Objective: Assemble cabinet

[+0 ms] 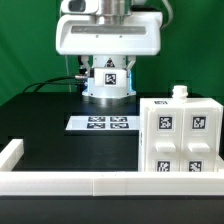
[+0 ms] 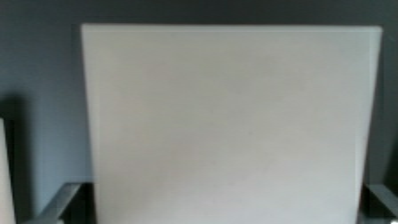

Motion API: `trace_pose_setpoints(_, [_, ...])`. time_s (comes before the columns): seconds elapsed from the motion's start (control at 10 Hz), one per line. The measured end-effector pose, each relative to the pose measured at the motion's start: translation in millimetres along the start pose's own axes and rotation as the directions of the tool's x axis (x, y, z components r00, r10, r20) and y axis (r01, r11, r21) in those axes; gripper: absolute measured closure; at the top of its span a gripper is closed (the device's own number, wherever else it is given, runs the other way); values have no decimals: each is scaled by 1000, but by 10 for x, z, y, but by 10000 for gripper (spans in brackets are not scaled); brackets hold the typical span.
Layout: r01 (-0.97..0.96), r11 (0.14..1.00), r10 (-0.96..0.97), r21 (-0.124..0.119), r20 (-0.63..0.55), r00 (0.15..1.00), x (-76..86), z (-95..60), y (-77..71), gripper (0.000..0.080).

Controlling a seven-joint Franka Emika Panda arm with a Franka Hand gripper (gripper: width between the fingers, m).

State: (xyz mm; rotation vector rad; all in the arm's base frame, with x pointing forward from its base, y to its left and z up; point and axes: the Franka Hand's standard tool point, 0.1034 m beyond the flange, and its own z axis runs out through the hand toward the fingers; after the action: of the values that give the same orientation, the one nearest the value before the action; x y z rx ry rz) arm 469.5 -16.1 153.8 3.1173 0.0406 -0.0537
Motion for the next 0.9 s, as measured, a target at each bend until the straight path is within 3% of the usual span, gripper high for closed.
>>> trace_pose_setpoints(0.1, [-17, 1000, 17, -9, 10, 1000, 104, -66, -66, 239])
trace_pose_setpoints(0.6, [-15, 1000, 15, -13, 19, 1000, 108, -4, -56, 238])
trace_pose_setpoints(0.7, [47, 999, -47, -10, 30, 998, 168, -98, -54, 238])
trace_pose_setpoints(0.9, [92, 996, -92, -4, 29, 995, 469, -296, -197, 238])
